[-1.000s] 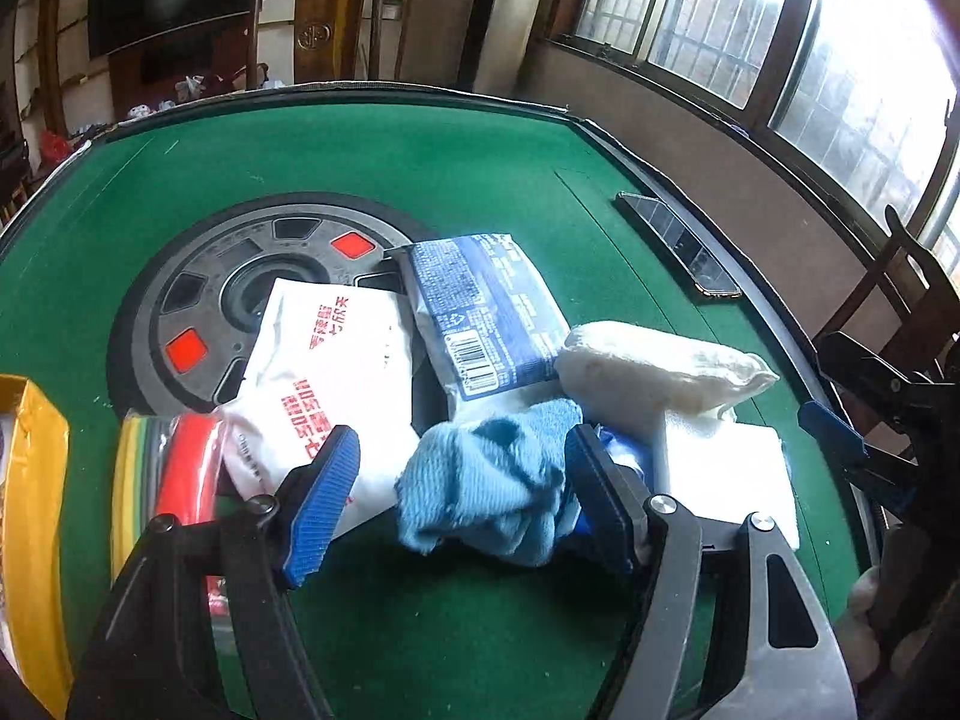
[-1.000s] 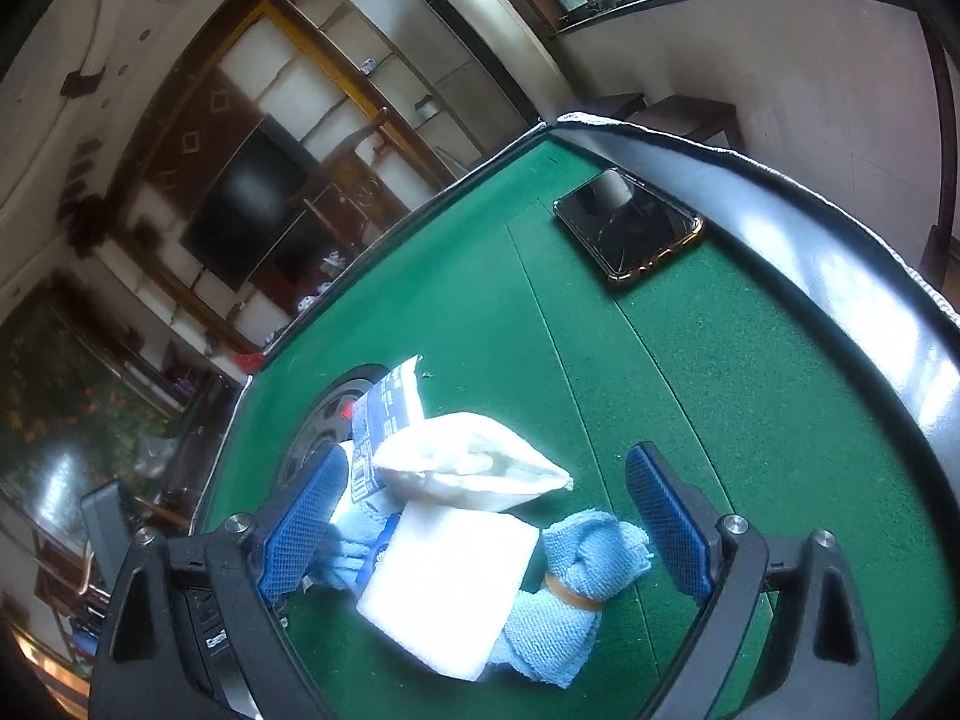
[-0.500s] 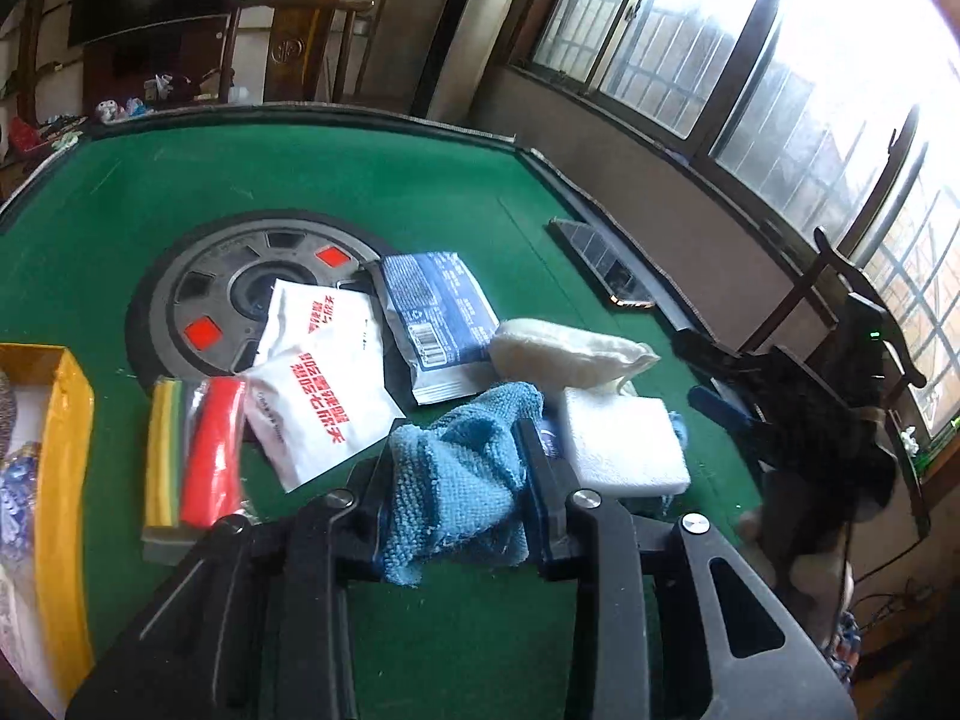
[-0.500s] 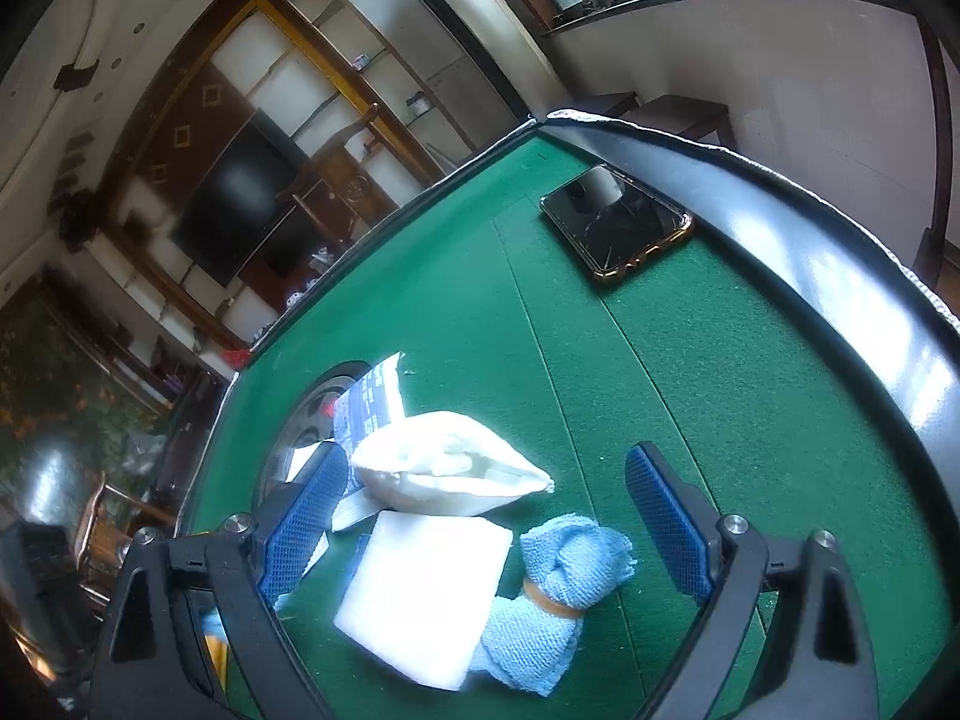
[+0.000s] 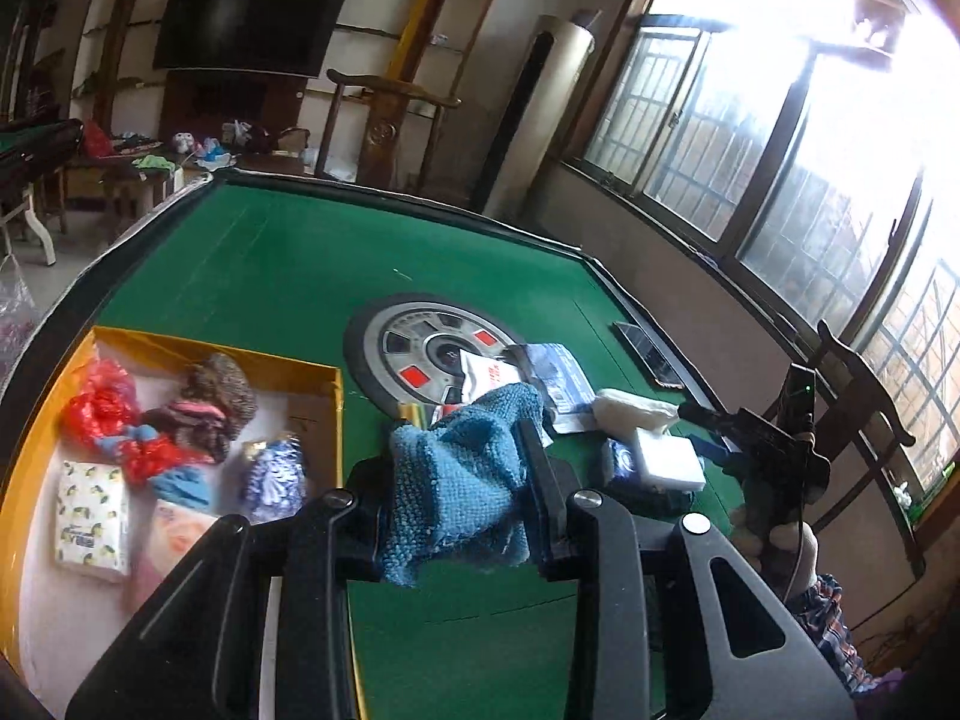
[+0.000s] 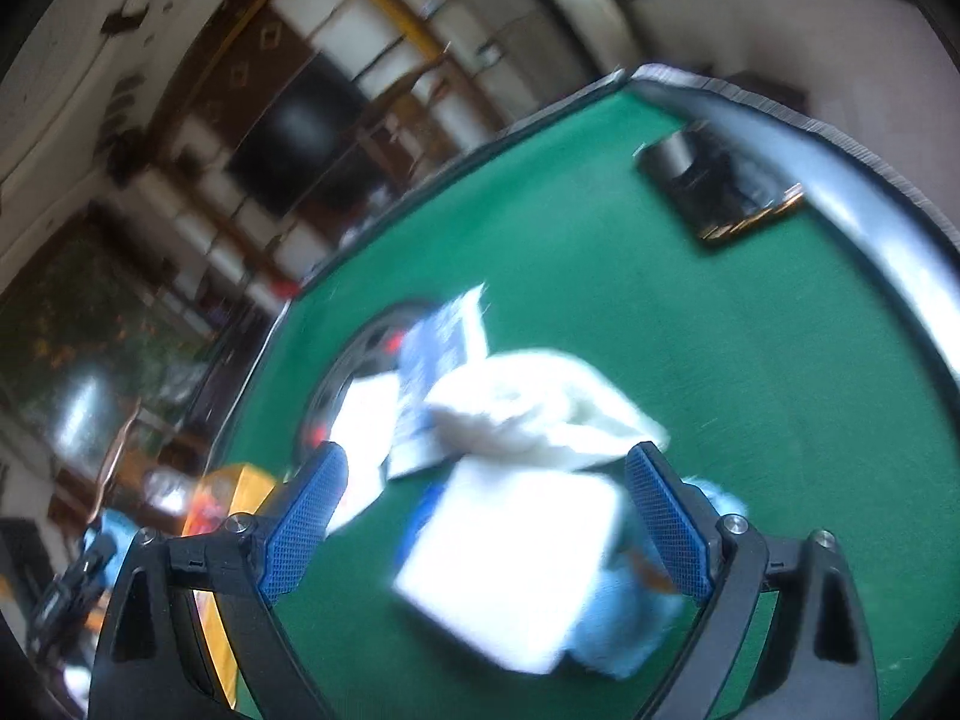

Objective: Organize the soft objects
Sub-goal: 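Grasp the blue towel with the left tool while the right tool grasps the white foam sheet, then carry the blue towel and white foam sheet into the yellow tray and open both tools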

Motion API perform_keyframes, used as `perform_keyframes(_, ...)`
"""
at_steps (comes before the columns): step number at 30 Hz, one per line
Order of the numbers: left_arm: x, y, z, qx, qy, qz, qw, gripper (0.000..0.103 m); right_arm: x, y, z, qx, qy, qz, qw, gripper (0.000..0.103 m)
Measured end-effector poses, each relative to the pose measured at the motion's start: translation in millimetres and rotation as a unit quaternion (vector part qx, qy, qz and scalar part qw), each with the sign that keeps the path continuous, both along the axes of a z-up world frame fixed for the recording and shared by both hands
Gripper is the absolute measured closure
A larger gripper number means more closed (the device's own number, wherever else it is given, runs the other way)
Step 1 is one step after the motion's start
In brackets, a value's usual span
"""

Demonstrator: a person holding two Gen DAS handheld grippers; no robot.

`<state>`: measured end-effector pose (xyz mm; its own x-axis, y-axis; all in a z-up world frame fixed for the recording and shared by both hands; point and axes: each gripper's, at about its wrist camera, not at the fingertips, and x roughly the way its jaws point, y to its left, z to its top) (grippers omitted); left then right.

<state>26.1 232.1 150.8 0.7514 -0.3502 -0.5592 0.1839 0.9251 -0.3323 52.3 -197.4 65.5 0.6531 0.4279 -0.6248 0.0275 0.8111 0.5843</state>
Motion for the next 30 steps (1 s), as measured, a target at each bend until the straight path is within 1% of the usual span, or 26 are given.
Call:
perform_keyframes(2,1.3,13.0,-3.3,-0.008,0.001,0.014,0.9999,0.073,4.2,21.2,-4.9,0.005,0.022,0.052,0.998,0.012)
perform_keyframes(3,0.8,18.1,-5.2,-0.011,0.001,0.02,0.9997,0.073,2.2,35.3,-4.6,0.003,0.027,0.083,0.996,0.012)
perform_keyframes(4,-0.1,23.3,-6.7,-0.014,-0.001,0.025,0.9996,0.073,-1.8,51.3,-3.2,0.0,0.029,0.118,0.993,0.012)
perform_keyframes(5,-1.8,28.2,-8.4,-0.015,-0.002,0.029,0.9995,0.073,-7.6,66.6,-2.2,0.008,0.033,0.155,0.987,0.012)
perform_keyframes(6,-4.0,32.8,-10.6,-0.014,-0.003,0.033,0.9993,0.073,-14.7,82.5,-0.9,0.018,0.037,0.194,0.98,0.012)
perform_keyframes(7,-5.6,37.3,-12.2,-0.012,-0.004,0.038,0.9992,0.073,-21.5,94.5,1.1,0.012,0.037,0.217,0.975,0.012)
perform_keyframes(8,-7.5,41.8,-14.1,-0.011,-0.005,0.04,0.9991,0.073,-27.8,103.9,4.9,-0.009,0.033,0.222,0.974,0.012)
perform_keyframes(10,-9.1,51.7,-17.5,-0.013,-0.003,0.048,0.9988,0.073,-33.5,112.0,9.4,-0.039,0.032,0.206,0.977,0.012)
perform_keyframes(12,-12.2,63.1,-20.9,-0.022,0.0,0.058,0.9981,0.073,-35.2,116.3,13.1,-0.09,0.029,0.175,0.98,0.012)
perform_keyframes(13,-15.0,67.1,-22.1,-0.024,0.0,0.062,0.9978,0.073,-34.1,118.9,13.4,-0.118,0.031,0.16,0.98,0.012)
perform_keyframes(15,-24.2,78.9,-24.2,-0.026,-0.002,0.074,0.9969,0.073,-31.0,121.2,8.3,-0.151,0.048,0.14,0.977,0.012)
perform_keyframes(19,-41.4,92.0,-30.1,-0.025,-0.001,0.097,0.995,0.073,-24.2,121.3,-1.2,-0.182,0.071,0.113,0.974,0.012)
perform_keyframes(21,-48.4,100.8,-35.0,-0.024,0.004,0.108,0.9939,0.072,-24.7,123.9,-4.3,-0.193,0.074,0.106,0.973,0.012)
perform_keyframes(25,-55.3,115.2,-48.3,-0.008,0.025,0.133,0.9908,0.072,-29.4,145.1,-12.1,-0.237,0.077,0.115,0.962,0.012)
perform_keyframes(29,-51.1,127.2,-63.7,0.017,0.067,0.158,0.9851,0.072,-28.1,162.6,-23.6,-0.29,0.085,0.115,0.946,0.013)
perform_keyframes(30,-49.0,130.7,-66.7,0.022,0.078,0.161,0.9837,0.072,-27.6,163.8,-25.2,-0.296,0.09,0.113,0.944,0.026)
